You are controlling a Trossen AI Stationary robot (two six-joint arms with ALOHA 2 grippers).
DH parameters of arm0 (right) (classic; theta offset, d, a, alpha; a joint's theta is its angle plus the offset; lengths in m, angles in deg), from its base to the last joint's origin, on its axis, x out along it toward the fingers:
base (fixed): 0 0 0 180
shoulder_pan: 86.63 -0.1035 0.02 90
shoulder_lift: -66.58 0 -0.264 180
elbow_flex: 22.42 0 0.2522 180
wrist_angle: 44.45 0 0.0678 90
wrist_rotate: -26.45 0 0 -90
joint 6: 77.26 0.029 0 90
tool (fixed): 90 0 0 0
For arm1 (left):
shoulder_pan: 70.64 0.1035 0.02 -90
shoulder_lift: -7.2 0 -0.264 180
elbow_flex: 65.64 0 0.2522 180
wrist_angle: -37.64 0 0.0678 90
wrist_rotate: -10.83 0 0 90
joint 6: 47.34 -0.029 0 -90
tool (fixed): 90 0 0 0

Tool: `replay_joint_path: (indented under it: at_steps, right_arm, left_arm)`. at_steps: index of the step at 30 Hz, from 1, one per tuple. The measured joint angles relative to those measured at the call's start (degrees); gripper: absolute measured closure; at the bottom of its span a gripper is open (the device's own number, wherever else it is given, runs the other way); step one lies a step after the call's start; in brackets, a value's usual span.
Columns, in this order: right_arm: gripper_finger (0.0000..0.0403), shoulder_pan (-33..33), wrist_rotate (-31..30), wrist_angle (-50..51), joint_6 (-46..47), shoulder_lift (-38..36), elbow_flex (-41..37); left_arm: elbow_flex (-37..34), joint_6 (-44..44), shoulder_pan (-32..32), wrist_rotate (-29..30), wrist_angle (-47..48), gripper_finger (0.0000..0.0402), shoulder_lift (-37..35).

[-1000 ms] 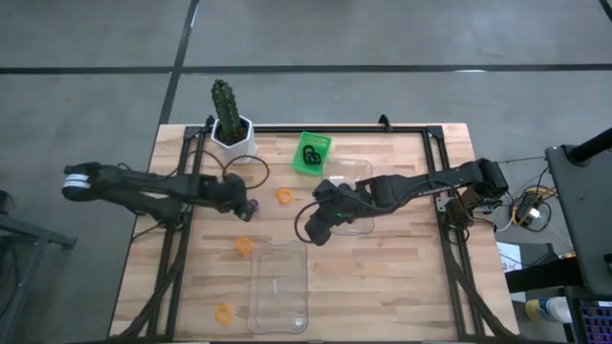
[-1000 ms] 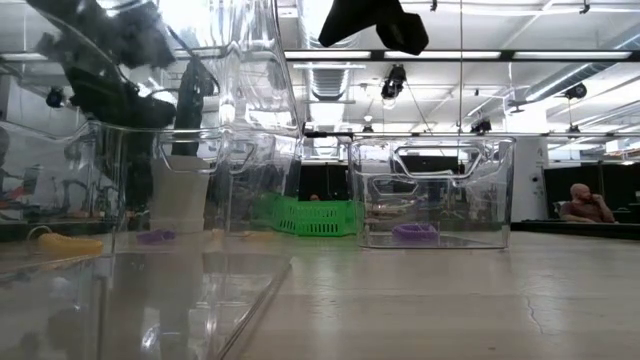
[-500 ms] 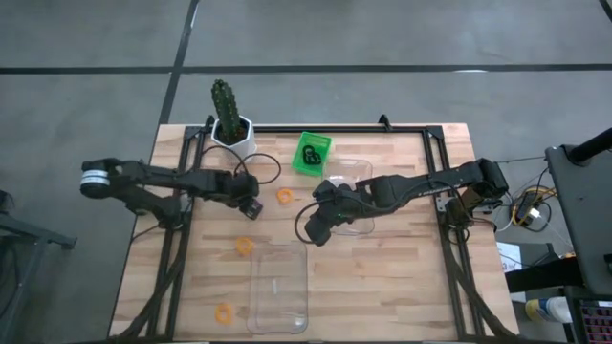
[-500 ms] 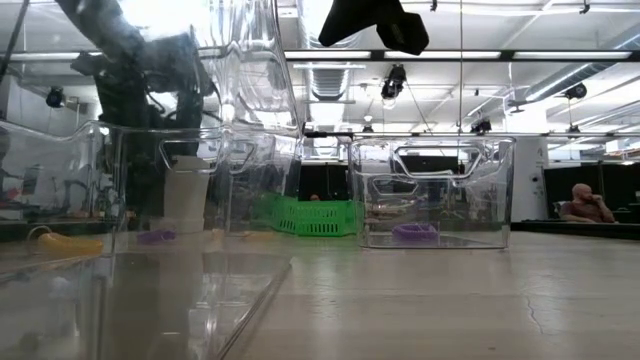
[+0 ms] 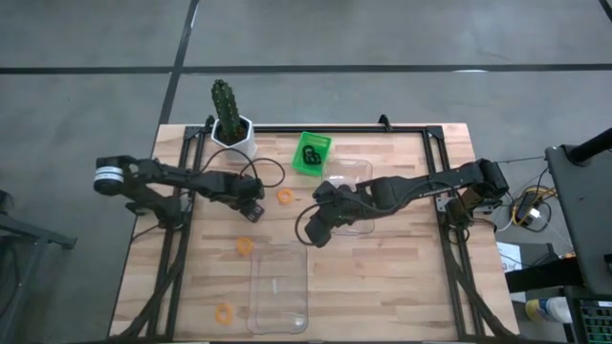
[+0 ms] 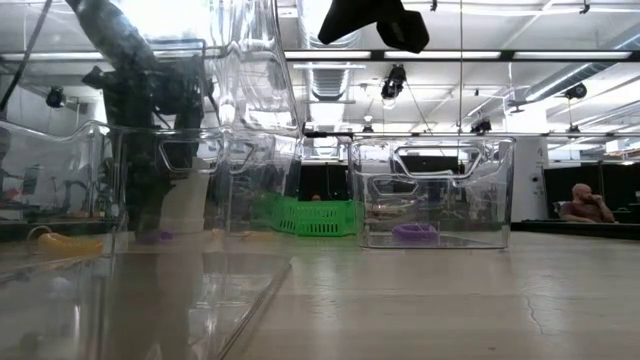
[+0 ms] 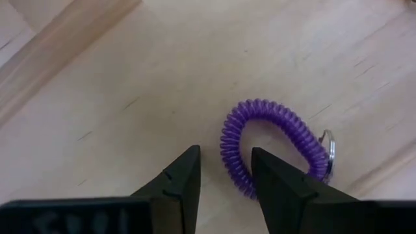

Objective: Sort spring keychains
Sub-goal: Put the violet spring keychain into the top transparent bin

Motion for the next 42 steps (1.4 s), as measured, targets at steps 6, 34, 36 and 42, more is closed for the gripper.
replay_joint_path:
  at_steps: [6,34,36,42]
  right_arm:
    - [0.0394,-0.2,-0.4,-0.6,0.0,0.0,0.0]
    - [0.0394,-0.2,-4.7,0.7,-1.1,-4.2,0.0]
    - [0.0394,-0.2,-5.8,1.4,-1.3,-5.1,0.0]
    - [0.0394,-0.5,-8.4,4.4,-1.1,-7.8,0.0]
  left_arm:
    - [0.1,-0.3,0.1,-0.7,-0.4,0.03,1.9]
    - [14.7,0.2,1.9,-3.3,-1.1,0.0401,-10.3]
    - [16.4,0.2,1.9,-3.3,-1.2,0.0401,-10.4]
    - [21.0,0.3,1.8,-4.5,-2.1,0.0401,-9.2]
